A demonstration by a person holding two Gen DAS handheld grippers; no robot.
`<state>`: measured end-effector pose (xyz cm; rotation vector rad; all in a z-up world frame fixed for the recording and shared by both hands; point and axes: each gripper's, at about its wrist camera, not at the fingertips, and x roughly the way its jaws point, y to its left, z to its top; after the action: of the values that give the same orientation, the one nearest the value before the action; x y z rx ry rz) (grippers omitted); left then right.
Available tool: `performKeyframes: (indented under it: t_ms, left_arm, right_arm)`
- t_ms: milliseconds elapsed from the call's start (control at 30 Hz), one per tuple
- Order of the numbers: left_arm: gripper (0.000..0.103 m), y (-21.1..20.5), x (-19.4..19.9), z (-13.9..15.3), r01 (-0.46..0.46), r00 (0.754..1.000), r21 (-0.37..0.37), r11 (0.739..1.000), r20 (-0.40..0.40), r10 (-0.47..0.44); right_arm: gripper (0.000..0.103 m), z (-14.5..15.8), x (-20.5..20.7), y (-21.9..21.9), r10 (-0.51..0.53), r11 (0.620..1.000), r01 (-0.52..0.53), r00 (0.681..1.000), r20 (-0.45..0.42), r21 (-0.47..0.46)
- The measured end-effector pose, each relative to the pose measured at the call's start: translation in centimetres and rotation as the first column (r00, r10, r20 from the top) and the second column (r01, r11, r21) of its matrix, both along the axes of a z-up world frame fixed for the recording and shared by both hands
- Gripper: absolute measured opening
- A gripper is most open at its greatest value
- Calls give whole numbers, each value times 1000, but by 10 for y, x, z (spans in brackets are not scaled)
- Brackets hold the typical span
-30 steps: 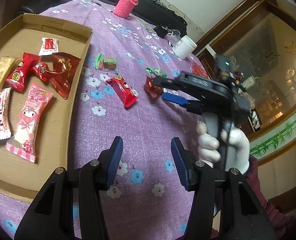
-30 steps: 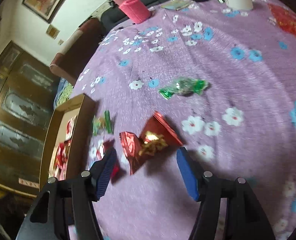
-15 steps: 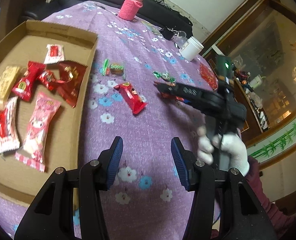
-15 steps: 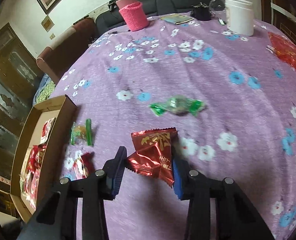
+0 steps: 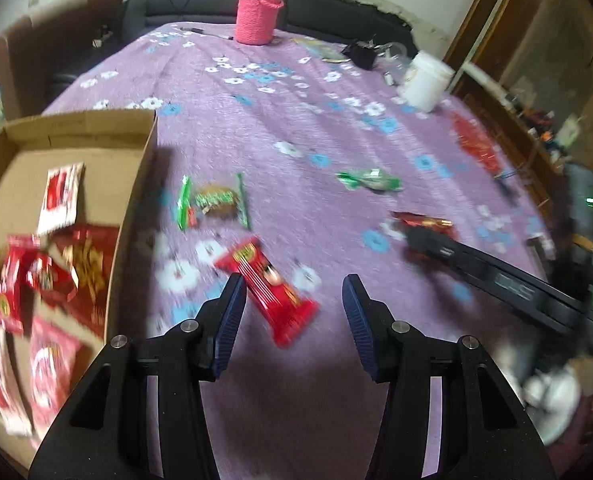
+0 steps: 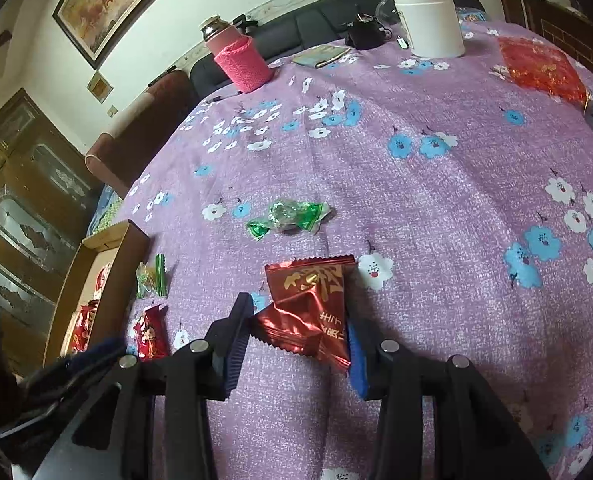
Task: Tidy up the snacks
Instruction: 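Carry the brown bag into the tray with the right tool while the left carries a red bar there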
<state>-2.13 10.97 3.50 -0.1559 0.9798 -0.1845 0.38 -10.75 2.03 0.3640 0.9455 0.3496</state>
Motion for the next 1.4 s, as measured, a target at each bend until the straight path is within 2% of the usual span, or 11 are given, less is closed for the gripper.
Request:
performKeyframes:
  t_ms: [133, 167, 233, 433, 533, 667, 833, 900, 1067, 1300, 1400]
  left_arm:
    - [48, -6, 11, -19, -5, 1000, 106, 994, 2, 4]
    - [43, -6, 10, -20, 1, 1000, 120, 993, 6, -1]
    - [19, -7, 8, -20, 3, 1000, 135, 991, 22, -6]
    - [19, 1, -1, -9, 13, 999, 46, 999, 40, -15]
    - [19, 16, -13, 5, 7, 998, -49, 999, 61, -4]
    - [19, 51, -31, 26, -27, 995, -163, 986, 89, 42]
    - [19, 109, -49, 42, -94, 989, -240, 966, 86, 118]
    - [19, 131, -47, 44, -125, 987, -244, 962, 70, 146]
    - [20, 173, -34, 53, -183, 977, -137, 974, 88, 196]
    - [20, 208, 11, 31, -222, 973, -130, 966, 33, 228]
    - [20, 216, 23, 27, -219, 974, -128, 967, 33, 225]
  right_arm:
    - [47, -1, -1, 1, 5, 1000, -5, 1000, 1, 6]
    - [46, -1, -1, 1, 4, 1000, -4, 1000, 1, 9]
    - [46, -1, -1, 0, 1, 1000, -1, 1000, 2, 13]
    - [46, 5, -6, 10, 40, 999, -40, 998, 55, -14]
    - [45, 10, -12, 18, 62, 997, -57, 994, 95, -47]
    - [45, 10, -15, 20, 65, 997, -60, 992, 108, -50]
    - [45, 8, -14, 21, 52, 996, -45, 993, 103, -73]
    - [45, 15, -14, 24, 53, 996, -45, 992, 112, -76]
    - [45, 47, -20, 55, 143, 989, -135, 981, 134, -67]
    - [45, 68, -11, 149, 327, 945, -325, 941, 86, -38]
    - [45, 68, -12, 195, 388, 920, -380, 918, 81, -98]
